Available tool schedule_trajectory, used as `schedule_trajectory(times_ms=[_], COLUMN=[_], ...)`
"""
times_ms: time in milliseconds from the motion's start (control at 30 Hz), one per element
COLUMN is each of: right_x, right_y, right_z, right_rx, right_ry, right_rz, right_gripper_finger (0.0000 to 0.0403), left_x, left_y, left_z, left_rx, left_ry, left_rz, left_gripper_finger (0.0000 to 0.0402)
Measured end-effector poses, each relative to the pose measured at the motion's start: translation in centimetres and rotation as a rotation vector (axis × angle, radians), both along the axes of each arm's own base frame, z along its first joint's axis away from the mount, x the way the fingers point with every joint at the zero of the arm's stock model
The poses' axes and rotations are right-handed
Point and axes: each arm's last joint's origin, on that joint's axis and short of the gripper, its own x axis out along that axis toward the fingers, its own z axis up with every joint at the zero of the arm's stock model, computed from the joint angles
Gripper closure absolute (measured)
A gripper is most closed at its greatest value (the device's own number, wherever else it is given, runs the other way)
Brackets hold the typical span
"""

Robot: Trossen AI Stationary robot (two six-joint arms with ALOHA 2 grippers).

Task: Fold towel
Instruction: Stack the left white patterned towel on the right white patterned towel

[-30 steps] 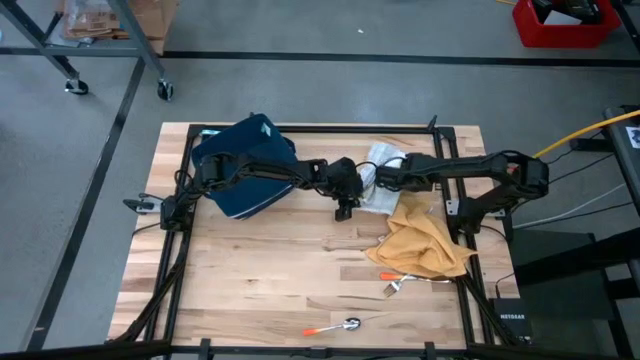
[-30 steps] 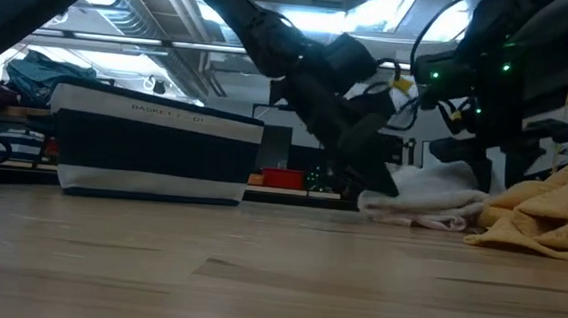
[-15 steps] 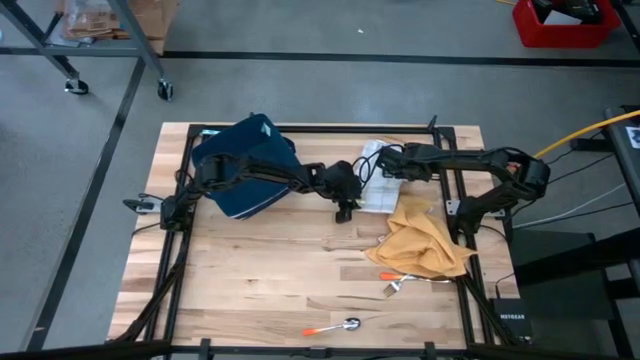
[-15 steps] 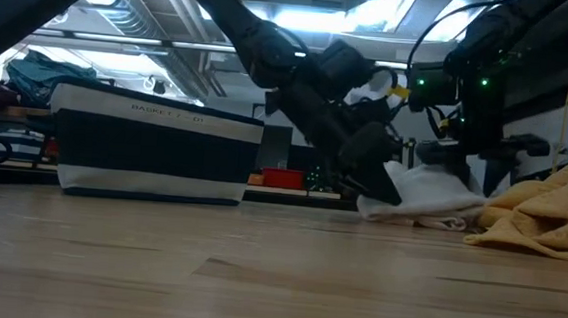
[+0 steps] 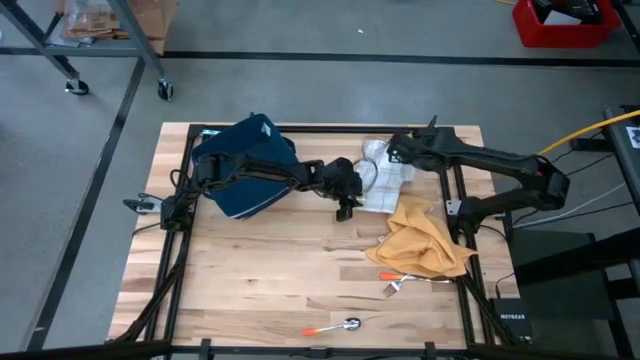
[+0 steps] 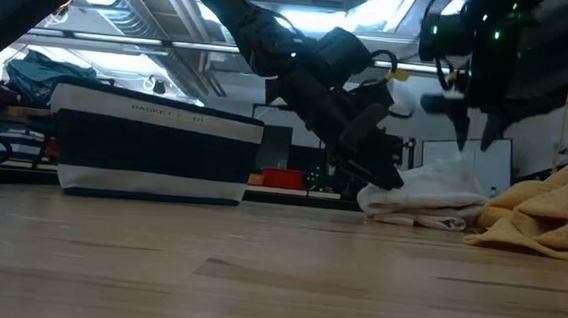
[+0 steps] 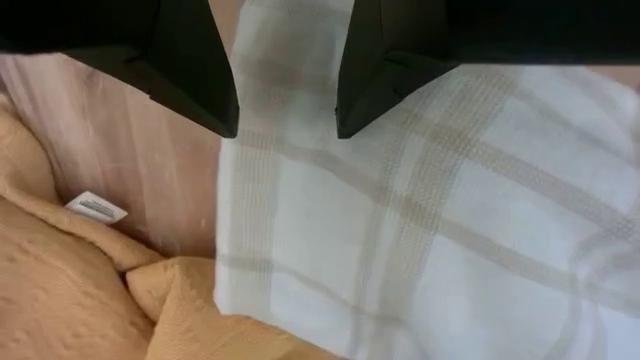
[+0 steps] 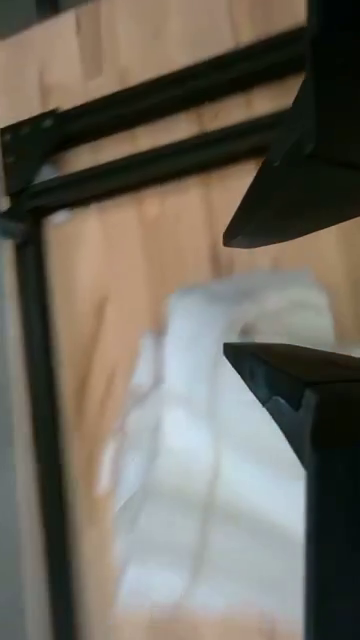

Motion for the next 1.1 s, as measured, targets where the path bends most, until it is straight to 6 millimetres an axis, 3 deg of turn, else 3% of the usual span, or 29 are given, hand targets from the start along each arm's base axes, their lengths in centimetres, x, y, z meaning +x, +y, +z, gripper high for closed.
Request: schedule_trajectory(times_ms=[133, 300, 733, 1100], right_x=[0.2, 1.3, 4.4, 5.4], right_y=[-0.2, -0.8, -2.2, -3.5], right_z=[1.5, 1.1, -5.0, -10.0], right_rx=[-0.078, -0.111, 0.079, 0.122], right_ry=[-0.108, -0.126, 0.106, 0.287], right_rz=[-0.002, 0.027, 0.098, 0.071], right_gripper_finger=[0.0237, 0.0237, 0.0237, 0.0237], left_x=[0.0, 0.2, 0.4, 0.4], left_y=[-0.4, -1.3, -3.9, -5.5], left_z=[0.0, 0.0, 0.0, -0.1], left_rx=[-0.024, -0.048, -0.056, -0.057], left_ry=[0.005, 0.008, 0.015, 0.031], left_rz=[0.009, 0.007, -0.044, -0.076], left_gripper_finger=[0.0237, 0.0237, 0.0237, 0.0237])
